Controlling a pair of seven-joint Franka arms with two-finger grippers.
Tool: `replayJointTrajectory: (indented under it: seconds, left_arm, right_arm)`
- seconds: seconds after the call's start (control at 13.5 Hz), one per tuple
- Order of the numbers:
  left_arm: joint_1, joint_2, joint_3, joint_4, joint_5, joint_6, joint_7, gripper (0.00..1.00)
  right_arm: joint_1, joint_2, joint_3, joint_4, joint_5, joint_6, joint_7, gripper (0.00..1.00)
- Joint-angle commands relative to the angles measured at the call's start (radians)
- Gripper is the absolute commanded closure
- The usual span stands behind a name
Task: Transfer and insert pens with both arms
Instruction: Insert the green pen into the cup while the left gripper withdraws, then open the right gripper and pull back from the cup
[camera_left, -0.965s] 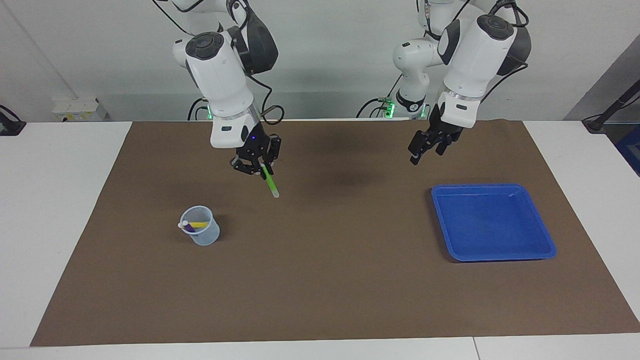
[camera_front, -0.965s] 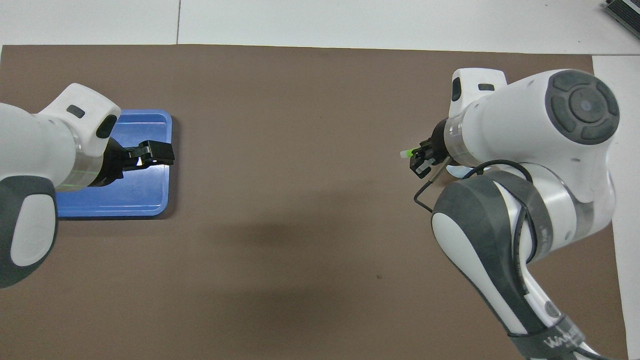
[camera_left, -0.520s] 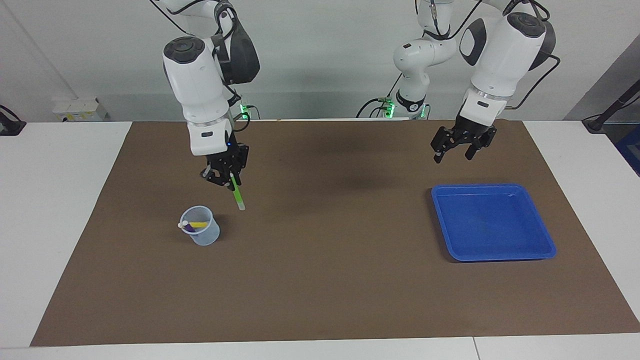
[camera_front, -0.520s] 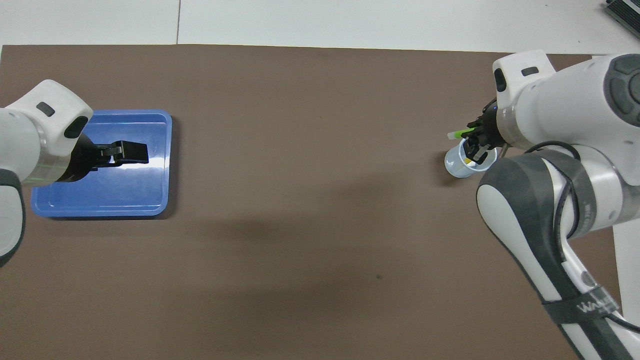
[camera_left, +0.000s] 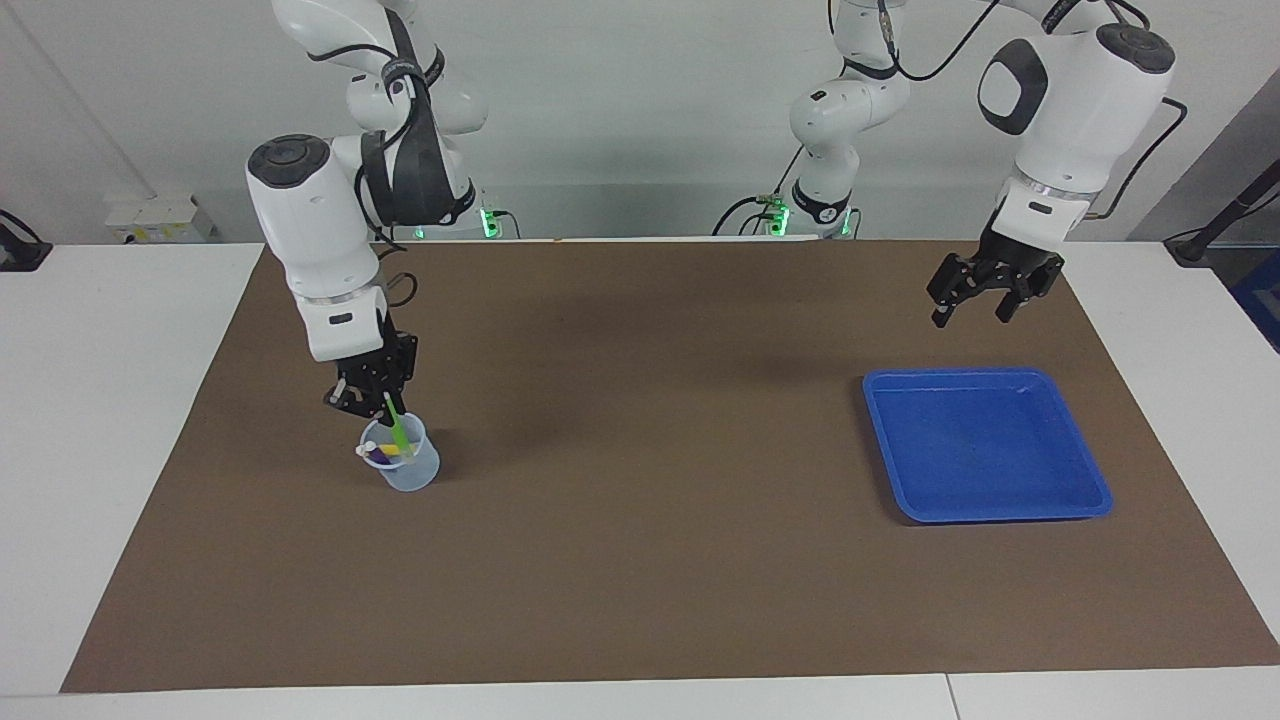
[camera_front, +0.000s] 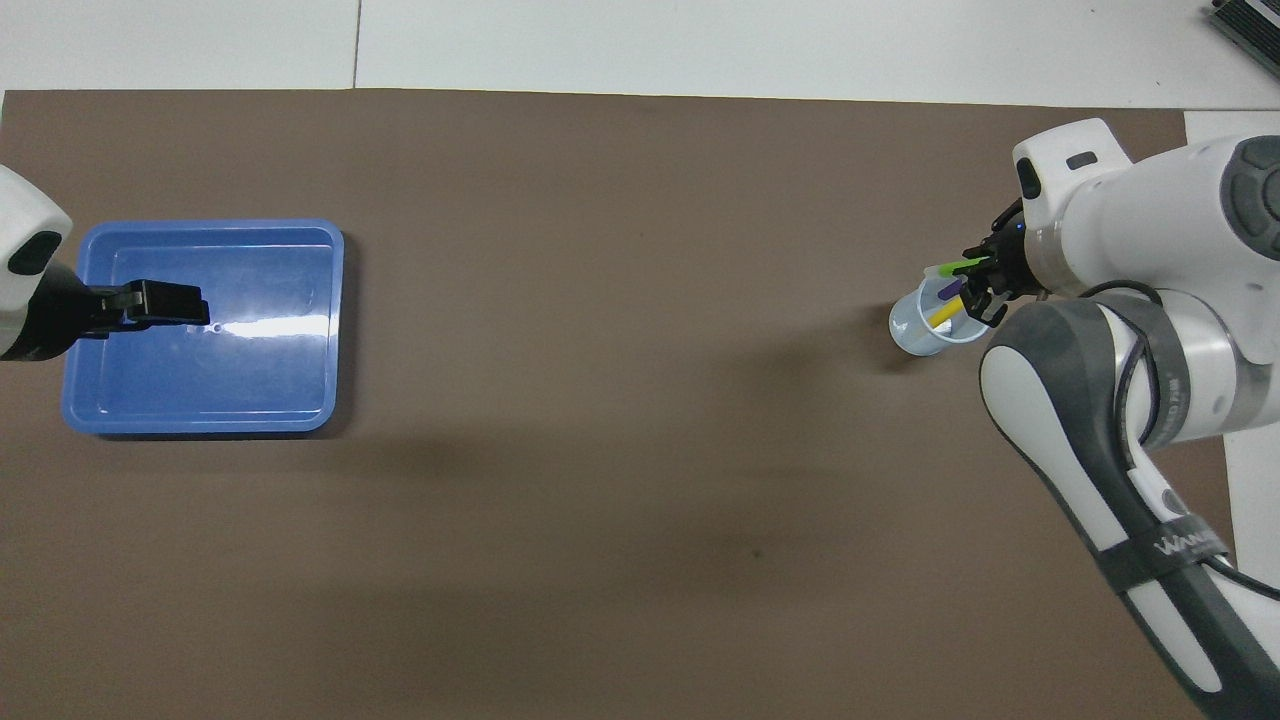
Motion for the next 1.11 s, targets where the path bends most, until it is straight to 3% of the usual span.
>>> replayJointTrajectory:
  seconds: [0.0,0.15,0.45,0.59,0.89,1.04]
  left_arm:
    - [0.01,-0.007,-0.006,-0.013,0.016,0.009,0.012,0.0]
    - [0.01,-0.006,-0.006,-0.013,0.016,0.01,0.012,0.0]
    - [0.011,0.023,0.015,0.007,0.058,0.021,0.03,0.0]
    - [0.014,0.068,0.03,0.055,0.074,-0.003,0.036,0.0]
    - [-0.036,0.141,0.065,0.222,0.103,-0.147,0.036,0.0]
    - [-0.23,0.148,0.267,0.248,0.128,-0.151,0.036,0.0]
  right_arm:
    - [-0.032,-0.015,0.003,-0.076,-0.019,0.099,-0.04,0.97]
    - [-0.035,-0.018,0.003,-0.089,-0.019,0.103,-0.037,0.68]
    - [-0.034,-0.019,0.003,-0.089,-0.018,0.089,-0.034,0.65]
    - [-0.034,-0.021,0.005,-0.083,-0.004,0.072,-0.026,0.0]
    - [0.024,-0.083,0.019,-0.032,0.018,-0.072,0.138,0.0]
    - [0.064,-0.136,0.02,-0.032,0.018,-0.161,0.288,0.0]
